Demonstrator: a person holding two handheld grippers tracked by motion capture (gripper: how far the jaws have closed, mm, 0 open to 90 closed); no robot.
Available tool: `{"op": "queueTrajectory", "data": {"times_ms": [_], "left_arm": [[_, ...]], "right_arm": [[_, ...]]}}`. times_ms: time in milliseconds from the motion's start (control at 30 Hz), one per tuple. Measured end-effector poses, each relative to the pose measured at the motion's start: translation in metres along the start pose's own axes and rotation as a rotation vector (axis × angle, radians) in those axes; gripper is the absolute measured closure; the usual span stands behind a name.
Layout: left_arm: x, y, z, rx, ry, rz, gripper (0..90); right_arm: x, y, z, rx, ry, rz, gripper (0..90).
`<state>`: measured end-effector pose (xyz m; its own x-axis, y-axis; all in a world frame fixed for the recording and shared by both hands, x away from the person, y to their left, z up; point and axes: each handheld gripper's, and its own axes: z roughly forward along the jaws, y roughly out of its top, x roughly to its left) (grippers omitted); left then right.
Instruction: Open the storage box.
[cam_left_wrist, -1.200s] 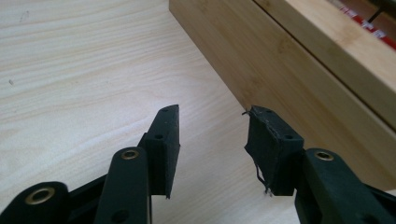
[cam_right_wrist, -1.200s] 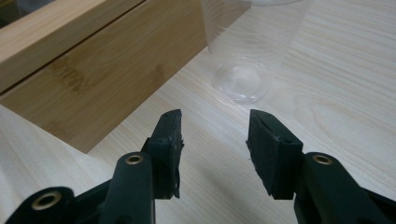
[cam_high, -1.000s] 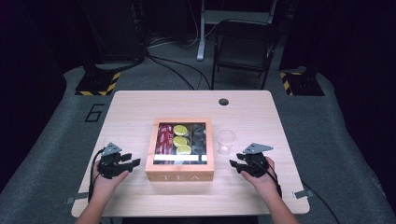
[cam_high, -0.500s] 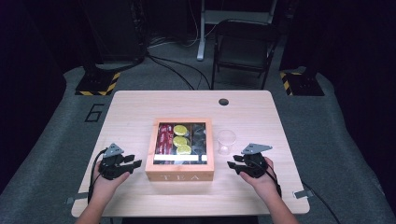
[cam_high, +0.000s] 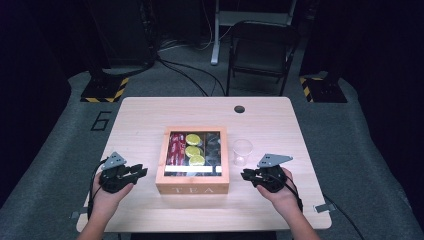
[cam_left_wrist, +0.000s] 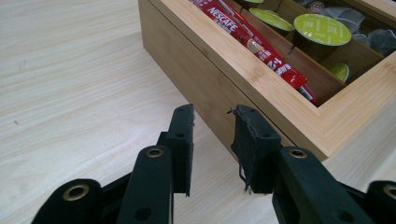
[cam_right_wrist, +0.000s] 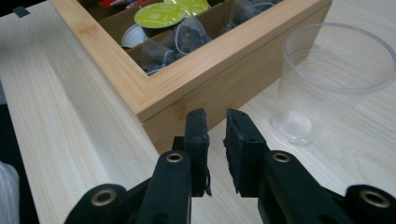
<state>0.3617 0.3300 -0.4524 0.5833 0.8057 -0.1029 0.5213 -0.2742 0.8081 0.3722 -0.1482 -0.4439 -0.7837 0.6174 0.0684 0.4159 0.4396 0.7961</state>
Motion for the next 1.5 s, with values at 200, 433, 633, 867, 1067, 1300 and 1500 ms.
{"op": "queueTrajectory", "data": {"times_ms": [200, 433, 633, 867, 1067, 1300, 1500], "left_arm": [[-0.003, 0.001, 0.001, -0.007, -0.003, 0.013, 65.0], [-0.003, -0.002, 0.005, -0.006, 0.005, 0.018, 63.1], [-0.002, -0.003, 0.004, -0.005, 0.009, 0.023, 63.0], [-0.001, -0.004, 0.005, 0.001, 0.028, 0.025, 62.7], [0.000, -0.004, 0.005, -0.007, 0.036, 0.025, 62.7], [0.000, -0.004, 0.005, -0.013, 0.031, 0.014, 62.7], [0.001, -0.004, 0.004, -0.004, 0.025, 0.012, 62.7]], "right_arm": [[0.008, 0.002, 0.002, -0.007, 0.054, -0.025, 83.5], [0.016, 0.002, 0.009, 0.020, 0.110, -0.071, 83.8], [0.020, -0.001, 0.016, 0.047, 0.133, -0.092, 86.9], [0.021, -0.003, 0.020, 0.068, 0.141, -0.094, 86.9], [0.021, -0.005, 0.025, 0.089, 0.153, -0.091, 87.0], [0.022, -0.006, 0.030, 0.104, 0.156, -0.101, 87.2], [0.023, -0.006, 0.032, 0.102, 0.161, -0.099, 87.7]]}}
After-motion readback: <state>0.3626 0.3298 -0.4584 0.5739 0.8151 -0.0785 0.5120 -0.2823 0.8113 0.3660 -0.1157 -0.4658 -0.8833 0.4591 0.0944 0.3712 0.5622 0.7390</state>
